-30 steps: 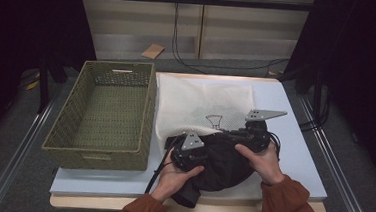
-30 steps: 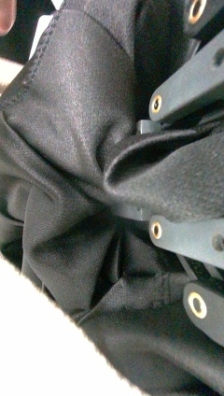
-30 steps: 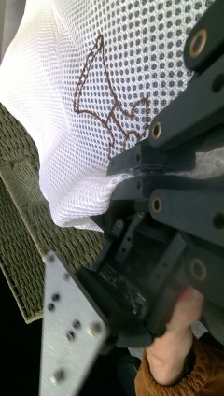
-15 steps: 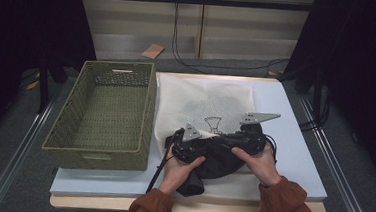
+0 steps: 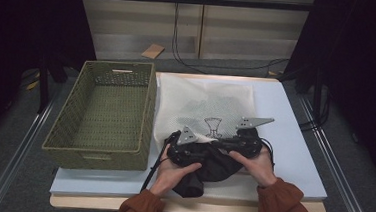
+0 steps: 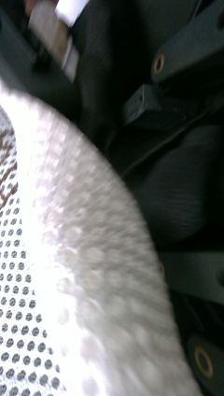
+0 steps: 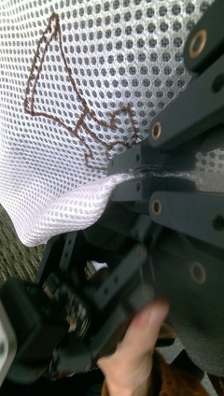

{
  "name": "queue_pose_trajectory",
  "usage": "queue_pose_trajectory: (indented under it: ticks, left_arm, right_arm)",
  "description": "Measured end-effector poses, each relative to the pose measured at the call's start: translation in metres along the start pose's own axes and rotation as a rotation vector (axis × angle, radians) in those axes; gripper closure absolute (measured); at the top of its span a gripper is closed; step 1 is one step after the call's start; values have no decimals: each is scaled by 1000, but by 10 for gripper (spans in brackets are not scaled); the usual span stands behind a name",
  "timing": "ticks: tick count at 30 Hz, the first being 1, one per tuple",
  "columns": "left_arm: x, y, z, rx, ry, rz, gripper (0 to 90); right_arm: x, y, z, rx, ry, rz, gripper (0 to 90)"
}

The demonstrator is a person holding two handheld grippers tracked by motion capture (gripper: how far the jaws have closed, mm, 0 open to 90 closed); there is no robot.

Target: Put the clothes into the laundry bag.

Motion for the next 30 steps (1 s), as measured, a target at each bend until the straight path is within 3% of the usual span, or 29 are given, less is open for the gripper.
queue_pose_trajectory:
  ticks: [6,11,17,18,23,25,26,27,28,30]
  left_arm:
    - [-3,16,2,-36,-26,-32,356]
    - [-3,32,3,-25,-64,-28,332]
    - [-15,44,3,-35,-67,-30,288]
    - [-19,44,6,-33,-89,-81,283]
    - [-28,50,7,-43,-84,-66,233]
    - [-34,54,7,-35,-76,-59,227]
    - [-40,60,6,-3,-75,-26,231]
    - [-40,60,6,-3,-75,-26,242]
    - [-45,61,3,-43,-57,-39,245]
    - [-49,57,1,-27,-59,-48,224]
  right_arm:
    - [0,-4,0,-29,32,-26,871]
    - [0,-6,0,-53,55,-50,875]
    - [-1,-8,0,-66,64,-63,874]
    - [-2,-9,0,-65,55,-61,874]
    - [-2,-9,-1,-70,52,-65,875]
    - [-2,-9,1,-61,41,-64,875]
    - [-2,-10,1,-56,25,-61,874]
    - [-2,-10,1,-56,25,-61,874]
    - [-2,-10,1,-59,31,-60,874]
    - [-2,-10,1,-57,27,-60,874]
Point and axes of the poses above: each handheld gripper's, and its own axes: y roughly backward along the jaws, x roughly out of its top, z roughly to its right, the point moved 2 cm from there along -y, roughly forward along the jaws, and after that the axes turned 14 degrees about -z, right-handed, at the moved point
